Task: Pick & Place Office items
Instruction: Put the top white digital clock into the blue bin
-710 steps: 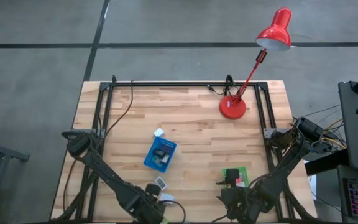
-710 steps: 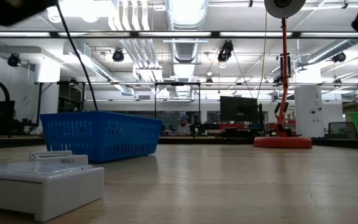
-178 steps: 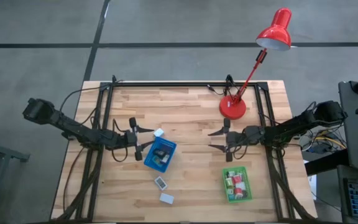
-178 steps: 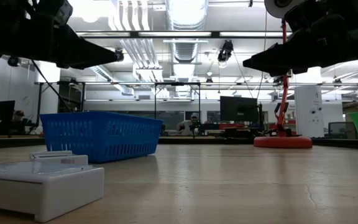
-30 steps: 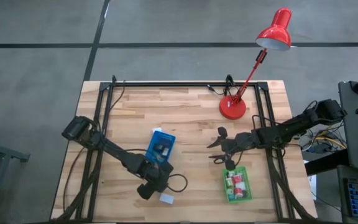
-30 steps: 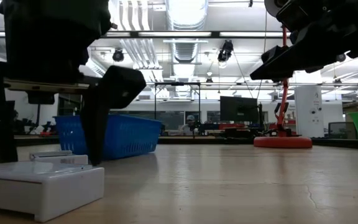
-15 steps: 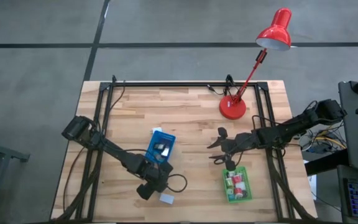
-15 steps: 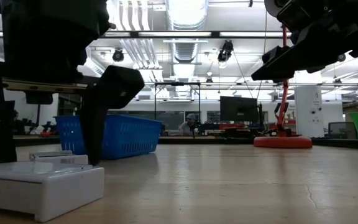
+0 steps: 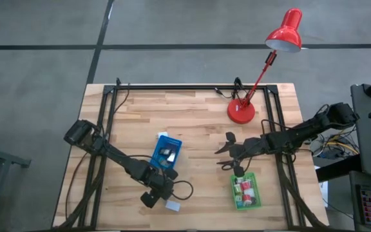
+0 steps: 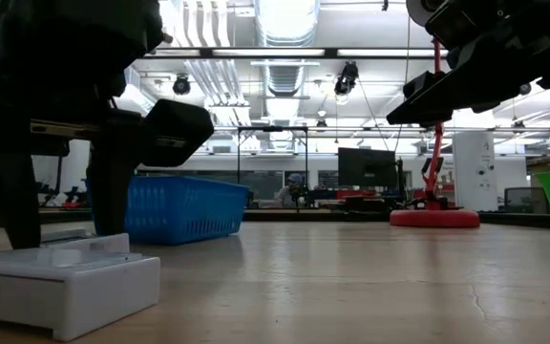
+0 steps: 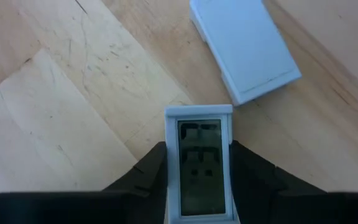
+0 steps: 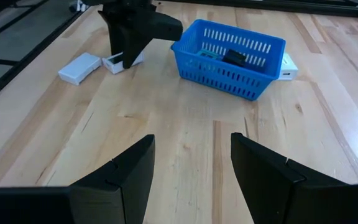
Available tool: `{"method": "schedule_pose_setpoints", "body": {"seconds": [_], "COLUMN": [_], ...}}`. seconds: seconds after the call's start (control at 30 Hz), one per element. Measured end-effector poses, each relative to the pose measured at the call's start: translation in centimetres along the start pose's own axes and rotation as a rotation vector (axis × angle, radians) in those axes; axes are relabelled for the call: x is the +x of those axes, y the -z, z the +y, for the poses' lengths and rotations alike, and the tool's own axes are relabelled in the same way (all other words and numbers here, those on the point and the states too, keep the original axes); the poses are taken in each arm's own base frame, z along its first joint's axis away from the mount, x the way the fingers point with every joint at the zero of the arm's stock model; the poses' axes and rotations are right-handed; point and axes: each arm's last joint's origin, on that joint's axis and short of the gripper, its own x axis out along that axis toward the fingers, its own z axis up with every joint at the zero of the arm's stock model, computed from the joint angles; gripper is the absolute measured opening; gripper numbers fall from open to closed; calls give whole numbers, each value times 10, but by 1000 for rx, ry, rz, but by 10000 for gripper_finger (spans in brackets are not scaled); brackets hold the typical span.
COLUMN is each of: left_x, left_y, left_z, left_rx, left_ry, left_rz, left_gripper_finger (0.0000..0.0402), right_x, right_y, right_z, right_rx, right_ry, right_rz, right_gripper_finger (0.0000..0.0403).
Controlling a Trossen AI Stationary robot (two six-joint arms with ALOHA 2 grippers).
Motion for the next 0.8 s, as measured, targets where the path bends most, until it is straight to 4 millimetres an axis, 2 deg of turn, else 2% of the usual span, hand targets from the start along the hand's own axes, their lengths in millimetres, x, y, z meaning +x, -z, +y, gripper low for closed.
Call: {"method": "schedule_pose_setpoints", "body": {"seconds": [0.43, 0.8], "left_x": [1, -5], "left_y": [-1, -5], "left_z": [-5, -24], "left_rx": [15, 15], "left_ry": [-16, -1], "left_rz": [3, -7], "left_gripper_finger": [130, 130], "right_x": [0, 0], "right_y": [0, 0], "right_z": [0, 0], "right_rx": [1, 0], "right_ry": [-2, -2], "right_rz": [0, 0], "right_gripper_finger": [203, 203]}}
